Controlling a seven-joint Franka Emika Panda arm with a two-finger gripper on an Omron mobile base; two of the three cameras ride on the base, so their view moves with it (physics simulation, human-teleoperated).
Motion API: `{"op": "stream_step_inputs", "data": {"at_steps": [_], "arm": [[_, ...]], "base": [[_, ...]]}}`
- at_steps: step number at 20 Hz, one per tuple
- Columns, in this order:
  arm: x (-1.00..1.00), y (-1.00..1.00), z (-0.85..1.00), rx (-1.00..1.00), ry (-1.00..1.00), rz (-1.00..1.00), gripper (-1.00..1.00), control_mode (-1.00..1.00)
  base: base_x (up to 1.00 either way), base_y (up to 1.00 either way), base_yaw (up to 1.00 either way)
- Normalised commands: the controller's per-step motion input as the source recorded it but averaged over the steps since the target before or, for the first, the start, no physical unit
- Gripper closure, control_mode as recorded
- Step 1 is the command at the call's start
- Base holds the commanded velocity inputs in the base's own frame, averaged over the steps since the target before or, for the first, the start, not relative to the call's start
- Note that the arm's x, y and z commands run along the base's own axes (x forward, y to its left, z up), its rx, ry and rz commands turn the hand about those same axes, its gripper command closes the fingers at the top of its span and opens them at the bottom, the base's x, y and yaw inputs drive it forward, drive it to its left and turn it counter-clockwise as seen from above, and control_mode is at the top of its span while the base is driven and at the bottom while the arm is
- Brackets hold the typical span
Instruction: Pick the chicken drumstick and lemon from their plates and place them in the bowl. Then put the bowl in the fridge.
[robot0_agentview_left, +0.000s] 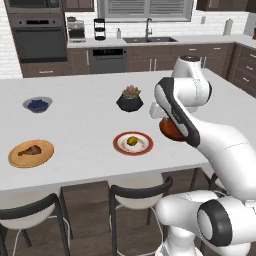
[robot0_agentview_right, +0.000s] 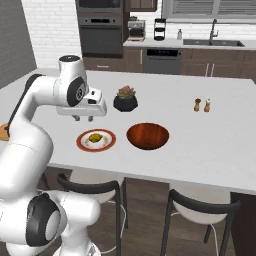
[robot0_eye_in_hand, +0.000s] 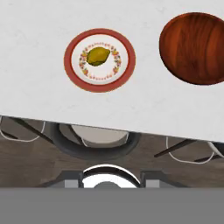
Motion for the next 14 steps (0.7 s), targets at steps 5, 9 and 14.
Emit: {"op": "stream_step_inputs", "data": {"at_steps": [5,9,14], "arm": [[0.61,0.25,-0.34,-0.03,-0.03,-0.07,-1.00,-1.00],[0.89,0.28,-0.71,0.00,-0.01,-0.16,-1.00,-1.00],[0.99,0.38,-0.84,0.02,0.01,-0.20,-1.00,-1.00]], "base": [[0.00,0.00,0.00],[0.00,0.00,0.00],[0.00,0.00,0.00]]}}
